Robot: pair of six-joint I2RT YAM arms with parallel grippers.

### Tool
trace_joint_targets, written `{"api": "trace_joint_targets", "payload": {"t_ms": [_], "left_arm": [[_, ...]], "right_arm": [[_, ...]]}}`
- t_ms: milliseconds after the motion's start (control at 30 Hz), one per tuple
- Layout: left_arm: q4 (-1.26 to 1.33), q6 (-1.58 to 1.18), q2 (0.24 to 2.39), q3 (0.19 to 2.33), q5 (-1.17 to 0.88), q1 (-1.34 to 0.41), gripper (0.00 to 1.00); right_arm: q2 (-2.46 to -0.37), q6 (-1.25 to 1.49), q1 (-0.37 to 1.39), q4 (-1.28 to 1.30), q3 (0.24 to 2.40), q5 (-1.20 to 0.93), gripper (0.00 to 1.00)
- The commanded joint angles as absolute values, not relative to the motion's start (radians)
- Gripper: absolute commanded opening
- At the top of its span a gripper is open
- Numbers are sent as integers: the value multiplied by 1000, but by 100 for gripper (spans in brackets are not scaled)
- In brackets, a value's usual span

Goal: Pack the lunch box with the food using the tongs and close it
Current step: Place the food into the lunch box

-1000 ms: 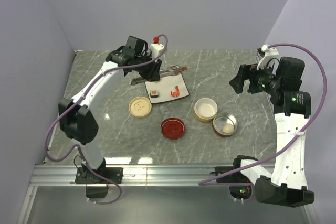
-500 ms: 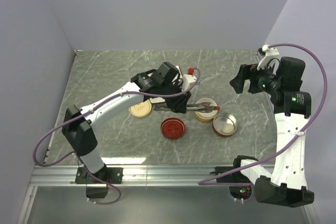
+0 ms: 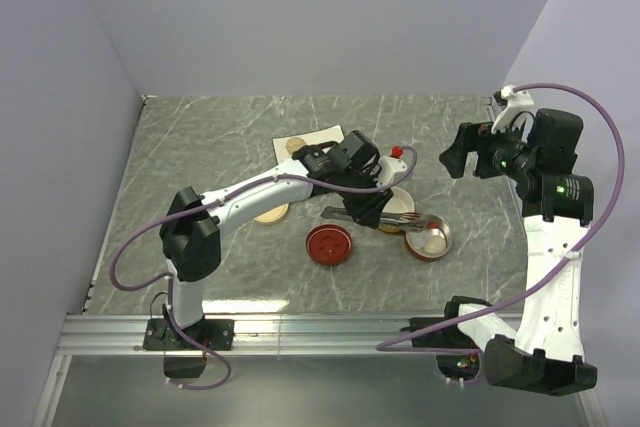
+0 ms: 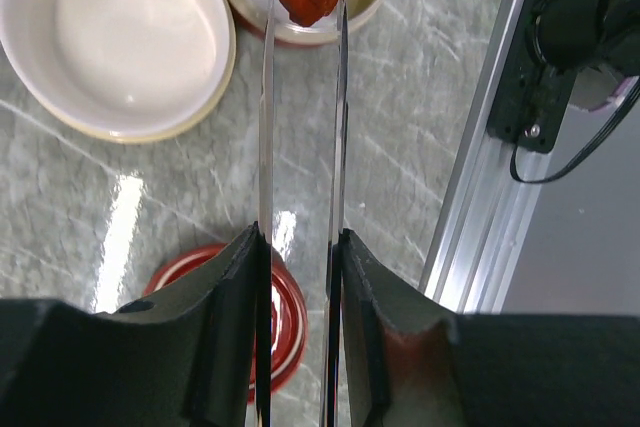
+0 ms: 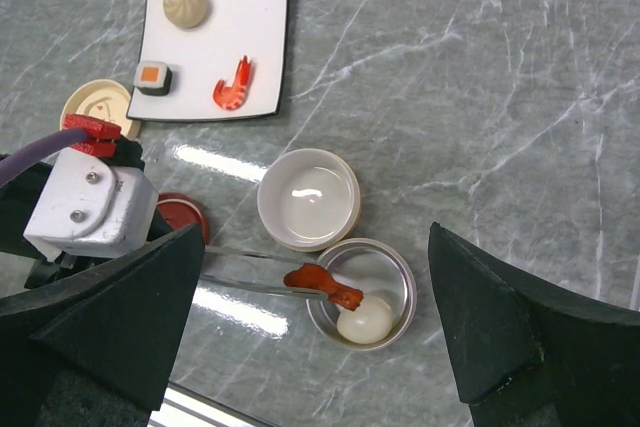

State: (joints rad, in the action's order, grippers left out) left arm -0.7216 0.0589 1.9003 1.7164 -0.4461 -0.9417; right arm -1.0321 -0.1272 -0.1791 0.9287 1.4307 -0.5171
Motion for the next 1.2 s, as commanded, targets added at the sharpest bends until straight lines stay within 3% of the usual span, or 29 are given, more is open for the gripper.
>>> {"api": "trace_joint_targets", "payload": {"t_ms": [0, 767, 1067, 1167], "left_arm": [[-693, 52, 1913, 1798, -436, -956, 15], [-718, 83, 2052, 1934, -380, -983, 22], [-736, 95, 2082, 1960, -368, -992, 35], [-741, 100, 2088, 1976, -362, -992, 44]], "right_arm": [[-1006, -130, -189, 908, 1420, -523, 100], [-985, -135, -190, 908, 1402, -518, 100], [-985, -138, -192, 908, 1404, -520, 100], [-983, -138, -192, 910, 1405, -518, 100]]}}
